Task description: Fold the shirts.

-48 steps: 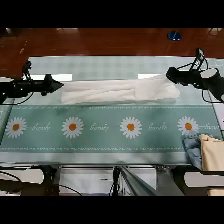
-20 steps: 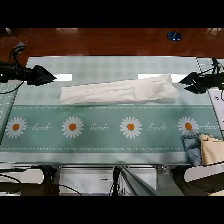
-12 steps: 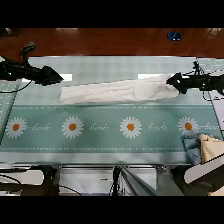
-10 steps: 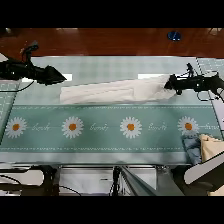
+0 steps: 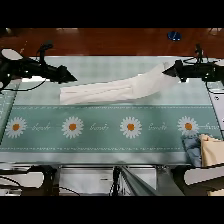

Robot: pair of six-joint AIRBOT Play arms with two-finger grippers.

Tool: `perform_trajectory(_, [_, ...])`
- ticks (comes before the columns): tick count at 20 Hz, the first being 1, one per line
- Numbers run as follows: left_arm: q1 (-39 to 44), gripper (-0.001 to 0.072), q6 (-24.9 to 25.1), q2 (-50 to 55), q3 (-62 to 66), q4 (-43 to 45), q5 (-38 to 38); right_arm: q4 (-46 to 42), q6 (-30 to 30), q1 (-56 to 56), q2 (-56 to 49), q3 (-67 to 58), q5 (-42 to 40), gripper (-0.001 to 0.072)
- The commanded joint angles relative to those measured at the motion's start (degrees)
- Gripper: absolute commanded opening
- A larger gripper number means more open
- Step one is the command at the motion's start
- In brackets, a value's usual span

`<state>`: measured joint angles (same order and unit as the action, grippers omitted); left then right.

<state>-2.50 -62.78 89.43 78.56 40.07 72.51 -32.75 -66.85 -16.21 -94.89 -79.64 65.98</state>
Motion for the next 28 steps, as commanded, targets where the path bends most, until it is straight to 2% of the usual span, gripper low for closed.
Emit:
perform_trajectory(1, [5.92, 0.0023, -2.16, 0.07, 0.04, -4.11, -5.53, -1.79, -2.12, 0.07, 7.17, -0.04, 4.46, 0.0025])
perform_trajectory(5, [15.04, 0.0023, -10.38, 0.94, 0.0, -4.11, -10.23, -6.71, -4.07, 0.07, 11.37, -0.04, 7.34, 0.0025])
perform_trajectory(7, [20.81, 0.0023, -10.64, 1.6, 0.02, -4.11, -12.85, -7.74, -4.7, 0.09, 12.66, -0.04, 9.94, 0.0024])
perform_trajectory(10, [29.27, 0.0023, -12.61, 3.48, 0.02, -4.09, -21.0, -8.57, -4.94, 0.09, 14.86, -0.04, 12.57, 0.0024])
perform_trajectory(13, [35.32, 0.0023, -16.2, 7.08, 0.02, -4.13, -26.56, -8.66, -5.62, 0.09, 17.38, -0.04, 13.86, 0.0025])
perform_trajectory(19, [37.99, 0.0023, -15.98, 11.41, 0.07, -4.15, -27.52, -8.94, -6.51, 0.09, 22.21, -0.04, 17.18, 0.0024])
perform_trajectory(22, [39.23, 0.0023, -15.93, 13.42, 0.07, -7.13, -29.66, -8.63, -7.89, 0.37, 25.0, -0.04, 16.92, 0.0024])
perform_trajectory(25, [41.44, 0.0023, -15.15, 17.35, 0.74, -16.35, -33.0, -7.85, -9.05, 0.37, 26.75, -0.04, 16.63, 0.0024])
perform_trajectory(28, [45.13, 0.0023, -9.05, 21.7, 3.45, -28.83, -33.16, -8.37, -9.46, 0.35, 27.26, -0.04, 16.74, 0.0025])
